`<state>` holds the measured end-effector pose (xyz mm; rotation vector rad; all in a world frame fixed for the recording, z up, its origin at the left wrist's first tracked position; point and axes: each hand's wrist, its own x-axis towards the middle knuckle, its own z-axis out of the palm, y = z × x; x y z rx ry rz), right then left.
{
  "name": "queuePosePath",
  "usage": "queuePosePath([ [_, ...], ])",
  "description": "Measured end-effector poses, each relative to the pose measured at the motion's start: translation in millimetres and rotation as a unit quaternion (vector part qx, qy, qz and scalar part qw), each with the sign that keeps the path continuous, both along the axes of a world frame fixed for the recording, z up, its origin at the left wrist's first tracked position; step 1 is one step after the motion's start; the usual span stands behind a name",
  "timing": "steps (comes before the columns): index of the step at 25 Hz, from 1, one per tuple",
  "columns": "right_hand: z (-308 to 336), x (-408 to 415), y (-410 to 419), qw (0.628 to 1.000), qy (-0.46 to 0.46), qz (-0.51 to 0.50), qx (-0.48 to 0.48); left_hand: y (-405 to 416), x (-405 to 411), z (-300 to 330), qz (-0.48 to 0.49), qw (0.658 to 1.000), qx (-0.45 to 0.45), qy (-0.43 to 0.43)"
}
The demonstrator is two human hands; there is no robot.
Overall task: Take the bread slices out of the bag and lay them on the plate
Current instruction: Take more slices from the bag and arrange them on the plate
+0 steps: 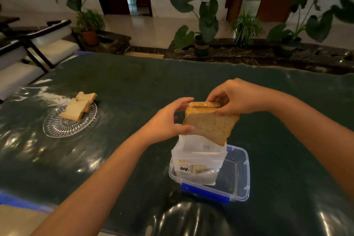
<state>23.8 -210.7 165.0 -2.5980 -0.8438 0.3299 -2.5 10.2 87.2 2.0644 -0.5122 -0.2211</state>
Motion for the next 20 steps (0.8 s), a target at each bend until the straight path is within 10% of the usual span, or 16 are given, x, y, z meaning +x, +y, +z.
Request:
queuePosePath([
  [6, 27, 9, -1, 0.998, -0.003, 0.008, 0.054, -13, 10, 10, 0.059, 0.978, -0.191, -0.051],
  [20, -7, 18, 56, 0.912, 0.139, -0.085, 0.375, 56, -4, 45, 0.227, 0.923, -0.298, -0.088],
])
